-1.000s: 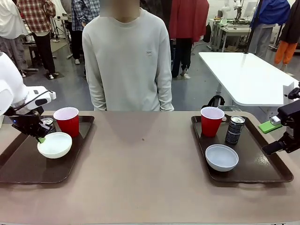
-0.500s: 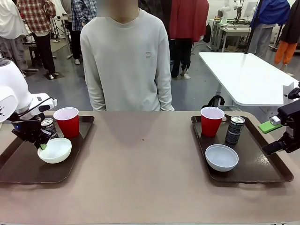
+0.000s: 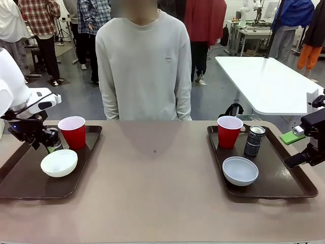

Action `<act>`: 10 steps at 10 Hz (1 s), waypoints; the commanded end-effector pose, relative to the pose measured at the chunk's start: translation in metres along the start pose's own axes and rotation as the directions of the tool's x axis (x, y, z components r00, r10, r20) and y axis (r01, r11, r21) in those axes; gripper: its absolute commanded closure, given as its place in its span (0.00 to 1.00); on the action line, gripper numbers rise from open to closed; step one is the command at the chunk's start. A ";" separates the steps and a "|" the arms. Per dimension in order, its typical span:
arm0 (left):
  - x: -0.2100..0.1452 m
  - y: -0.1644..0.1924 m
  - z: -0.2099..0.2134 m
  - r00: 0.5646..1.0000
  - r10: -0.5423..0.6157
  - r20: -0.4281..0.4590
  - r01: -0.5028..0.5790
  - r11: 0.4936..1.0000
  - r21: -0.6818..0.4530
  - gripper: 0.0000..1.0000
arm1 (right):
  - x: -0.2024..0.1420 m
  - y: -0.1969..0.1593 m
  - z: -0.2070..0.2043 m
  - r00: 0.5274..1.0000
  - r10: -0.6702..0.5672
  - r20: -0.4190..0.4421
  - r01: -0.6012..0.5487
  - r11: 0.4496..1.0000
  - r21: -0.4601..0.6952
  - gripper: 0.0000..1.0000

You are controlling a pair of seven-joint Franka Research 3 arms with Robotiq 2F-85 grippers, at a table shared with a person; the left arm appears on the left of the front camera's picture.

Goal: Prepare tableware on both trays.
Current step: Pick up a Picnic Bowl from the table and place it on a Handle tray.

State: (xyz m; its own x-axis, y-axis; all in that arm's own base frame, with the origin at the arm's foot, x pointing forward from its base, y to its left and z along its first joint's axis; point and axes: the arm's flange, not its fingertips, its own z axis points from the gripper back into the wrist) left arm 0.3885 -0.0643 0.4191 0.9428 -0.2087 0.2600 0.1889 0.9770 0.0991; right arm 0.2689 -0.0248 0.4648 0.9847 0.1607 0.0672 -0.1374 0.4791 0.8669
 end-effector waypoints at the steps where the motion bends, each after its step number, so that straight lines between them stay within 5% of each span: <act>1: -0.058 -0.008 0.021 0.998 -0.060 0.017 0.062 0.993 -0.104 0.00 | 0.000 0.000 -0.003 1.000 0.019 0.008 -0.019 0.999 0.032 0.00; 2: -0.061 -0.010 0.031 0.998 -0.059 0.021 0.062 0.983 -0.174 0.17 | 0.000 0.000 -0.003 1.000 0.019 0.008 -0.019 0.999 0.032 0.00; 3: -0.061 -0.011 0.042 0.995 -0.102 0.017 0.102 0.945 -0.310 0.00 | 0.000 0.000 -0.003 1.000 0.019 0.008 -0.019 0.999 0.032 0.00; 4: -0.064 -0.010 0.052 0.991 -0.133 0.031 0.132 0.876 -0.463 0.00 | 0.000 0.000 -0.003 1.000 0.019 0.008 -0.019 0.999 0.032 0.00; 7: -0.073 0.015 0.073 0.981 -0.191 -0.016 0.104 0.602 -0.792 0.00 | 0.000 0.000 -0.003 1.000 0.019 0.008 -0.019 0.999 0.032 0.00; 9: -0.070 0.051 0.075 0.997 0.020 0.073 0.066 0.254 -0.965 0.00 | 0.000 0.000 -0.003 1.000 0.019 0.008 -0.019 0.999 0.032 0.00; 10: -0.068 0.057 0.075 0.997 0.062 0.051 0.038 0.199 -0.979 0.00 | 0.000 0.000 -0.003 1.000 0.019 0.008 -0.019 0.999 0.032 0.00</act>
State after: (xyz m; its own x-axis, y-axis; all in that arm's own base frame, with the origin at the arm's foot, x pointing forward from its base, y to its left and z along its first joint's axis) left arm 0.3017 -0.0020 0.4879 0.9020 -0.2415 0.3578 0.4196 0.2957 -0.8582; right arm 0.2689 -0.0248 0.4648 0.9847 0.1606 0.0670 -0.1372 0.4797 0.8666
